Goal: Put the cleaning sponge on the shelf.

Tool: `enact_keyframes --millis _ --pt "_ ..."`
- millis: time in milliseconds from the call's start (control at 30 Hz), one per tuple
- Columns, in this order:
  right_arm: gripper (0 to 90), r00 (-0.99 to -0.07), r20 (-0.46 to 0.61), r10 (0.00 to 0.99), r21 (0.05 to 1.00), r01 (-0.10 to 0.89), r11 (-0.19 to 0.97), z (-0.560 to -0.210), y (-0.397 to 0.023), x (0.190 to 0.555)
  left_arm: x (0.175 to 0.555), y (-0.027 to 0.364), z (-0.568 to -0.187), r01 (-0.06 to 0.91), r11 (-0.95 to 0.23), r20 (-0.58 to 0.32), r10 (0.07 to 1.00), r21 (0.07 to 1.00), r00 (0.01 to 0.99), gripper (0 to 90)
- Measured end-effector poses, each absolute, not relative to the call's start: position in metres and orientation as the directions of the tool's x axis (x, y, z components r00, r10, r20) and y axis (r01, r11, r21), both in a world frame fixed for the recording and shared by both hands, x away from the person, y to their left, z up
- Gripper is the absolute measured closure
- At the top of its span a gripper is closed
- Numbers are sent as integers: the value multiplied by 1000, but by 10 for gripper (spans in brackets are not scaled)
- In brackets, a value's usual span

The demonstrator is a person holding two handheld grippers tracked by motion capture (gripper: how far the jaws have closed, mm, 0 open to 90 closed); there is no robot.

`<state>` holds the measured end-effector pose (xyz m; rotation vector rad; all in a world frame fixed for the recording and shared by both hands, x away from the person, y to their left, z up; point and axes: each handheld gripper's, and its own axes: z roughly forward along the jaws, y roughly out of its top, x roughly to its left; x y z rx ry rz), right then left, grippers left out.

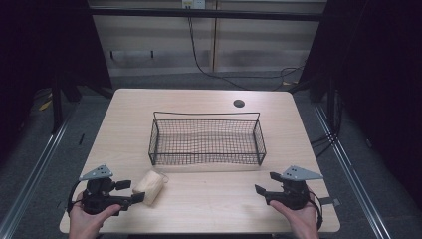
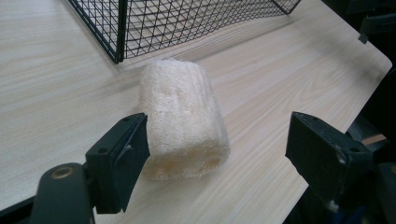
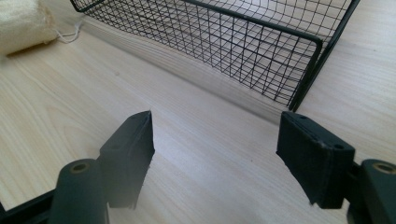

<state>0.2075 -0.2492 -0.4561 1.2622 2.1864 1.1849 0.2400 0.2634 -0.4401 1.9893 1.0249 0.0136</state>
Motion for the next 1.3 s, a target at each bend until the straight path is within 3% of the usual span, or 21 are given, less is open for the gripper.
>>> enact_keyframes --millis 200,433,800,933,1033,1300 --pt "284 -533 149 833 787 574 226 -454 -250 207 239 261 -440 663 -279 -366 656 695 660 200" --pt "316 -529 184 828 781 591 204 -450 -249 205 240 264 -436 691 -241 -429 633 682 644 291" --pt "254 -533 209 820 773 603 195 -450 -247 205 257 257 -422 680 -321 -378 641 659 668 326" --pt "258 -539 214 815 769 607 199 -450 -247 204 262 255 -417 698 -336 -399 631 632 665 302" --pt "260 -538 219 814 772 606 193 -450 -248 205 263 253 -414 712 -343 -399 644 612 653 337" --pt "260 -537 230 812 764 616 192 -451 -247 204 276 239 -403 712 -412 -345 666 569 662 330"
